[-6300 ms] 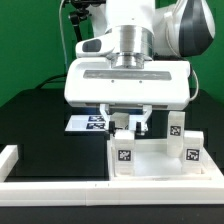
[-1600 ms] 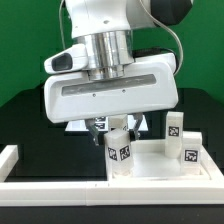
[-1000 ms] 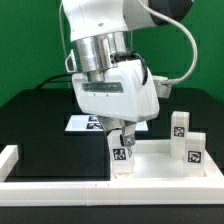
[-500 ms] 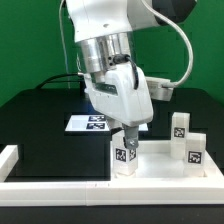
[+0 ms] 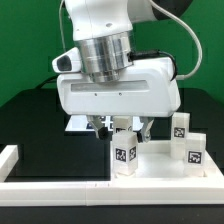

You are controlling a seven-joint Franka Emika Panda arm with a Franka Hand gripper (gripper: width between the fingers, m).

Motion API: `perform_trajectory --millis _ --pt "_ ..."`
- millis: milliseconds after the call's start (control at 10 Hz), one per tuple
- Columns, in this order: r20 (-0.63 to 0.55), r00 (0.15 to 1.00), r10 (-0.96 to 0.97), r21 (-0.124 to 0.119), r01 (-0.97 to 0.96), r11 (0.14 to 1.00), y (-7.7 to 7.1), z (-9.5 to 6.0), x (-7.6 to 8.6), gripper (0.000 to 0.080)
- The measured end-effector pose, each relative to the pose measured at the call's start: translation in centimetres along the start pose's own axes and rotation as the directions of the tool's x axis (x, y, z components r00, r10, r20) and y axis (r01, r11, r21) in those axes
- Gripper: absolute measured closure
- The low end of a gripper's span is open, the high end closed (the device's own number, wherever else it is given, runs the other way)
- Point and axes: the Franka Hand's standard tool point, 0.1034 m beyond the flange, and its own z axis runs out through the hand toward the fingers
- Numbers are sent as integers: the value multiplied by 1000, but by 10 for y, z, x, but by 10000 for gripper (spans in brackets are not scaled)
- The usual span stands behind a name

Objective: Assemble square table

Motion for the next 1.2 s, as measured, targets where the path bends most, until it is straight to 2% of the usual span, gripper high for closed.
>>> perform_trajectory --millis 100,200,400,600,1000,1100,1200 --pt "6 982 -191 -51 191 980 -1 2 1 151" --pt "5 972 -235 -56 235 970 -3 1 2 151" --pt "4 981 -194 -57 194 979 -2 2 2 176" --pt "-2 996 -94 -57 93 994 -2 2 2 513" --pt "-18 976 216 -52 -217 975 -4 3 1 509" --pt "-26 912 410 -28 -411 911 -6 3 1 509" --pt "-34 794 606 9 -606 795 -10 6 0 509"
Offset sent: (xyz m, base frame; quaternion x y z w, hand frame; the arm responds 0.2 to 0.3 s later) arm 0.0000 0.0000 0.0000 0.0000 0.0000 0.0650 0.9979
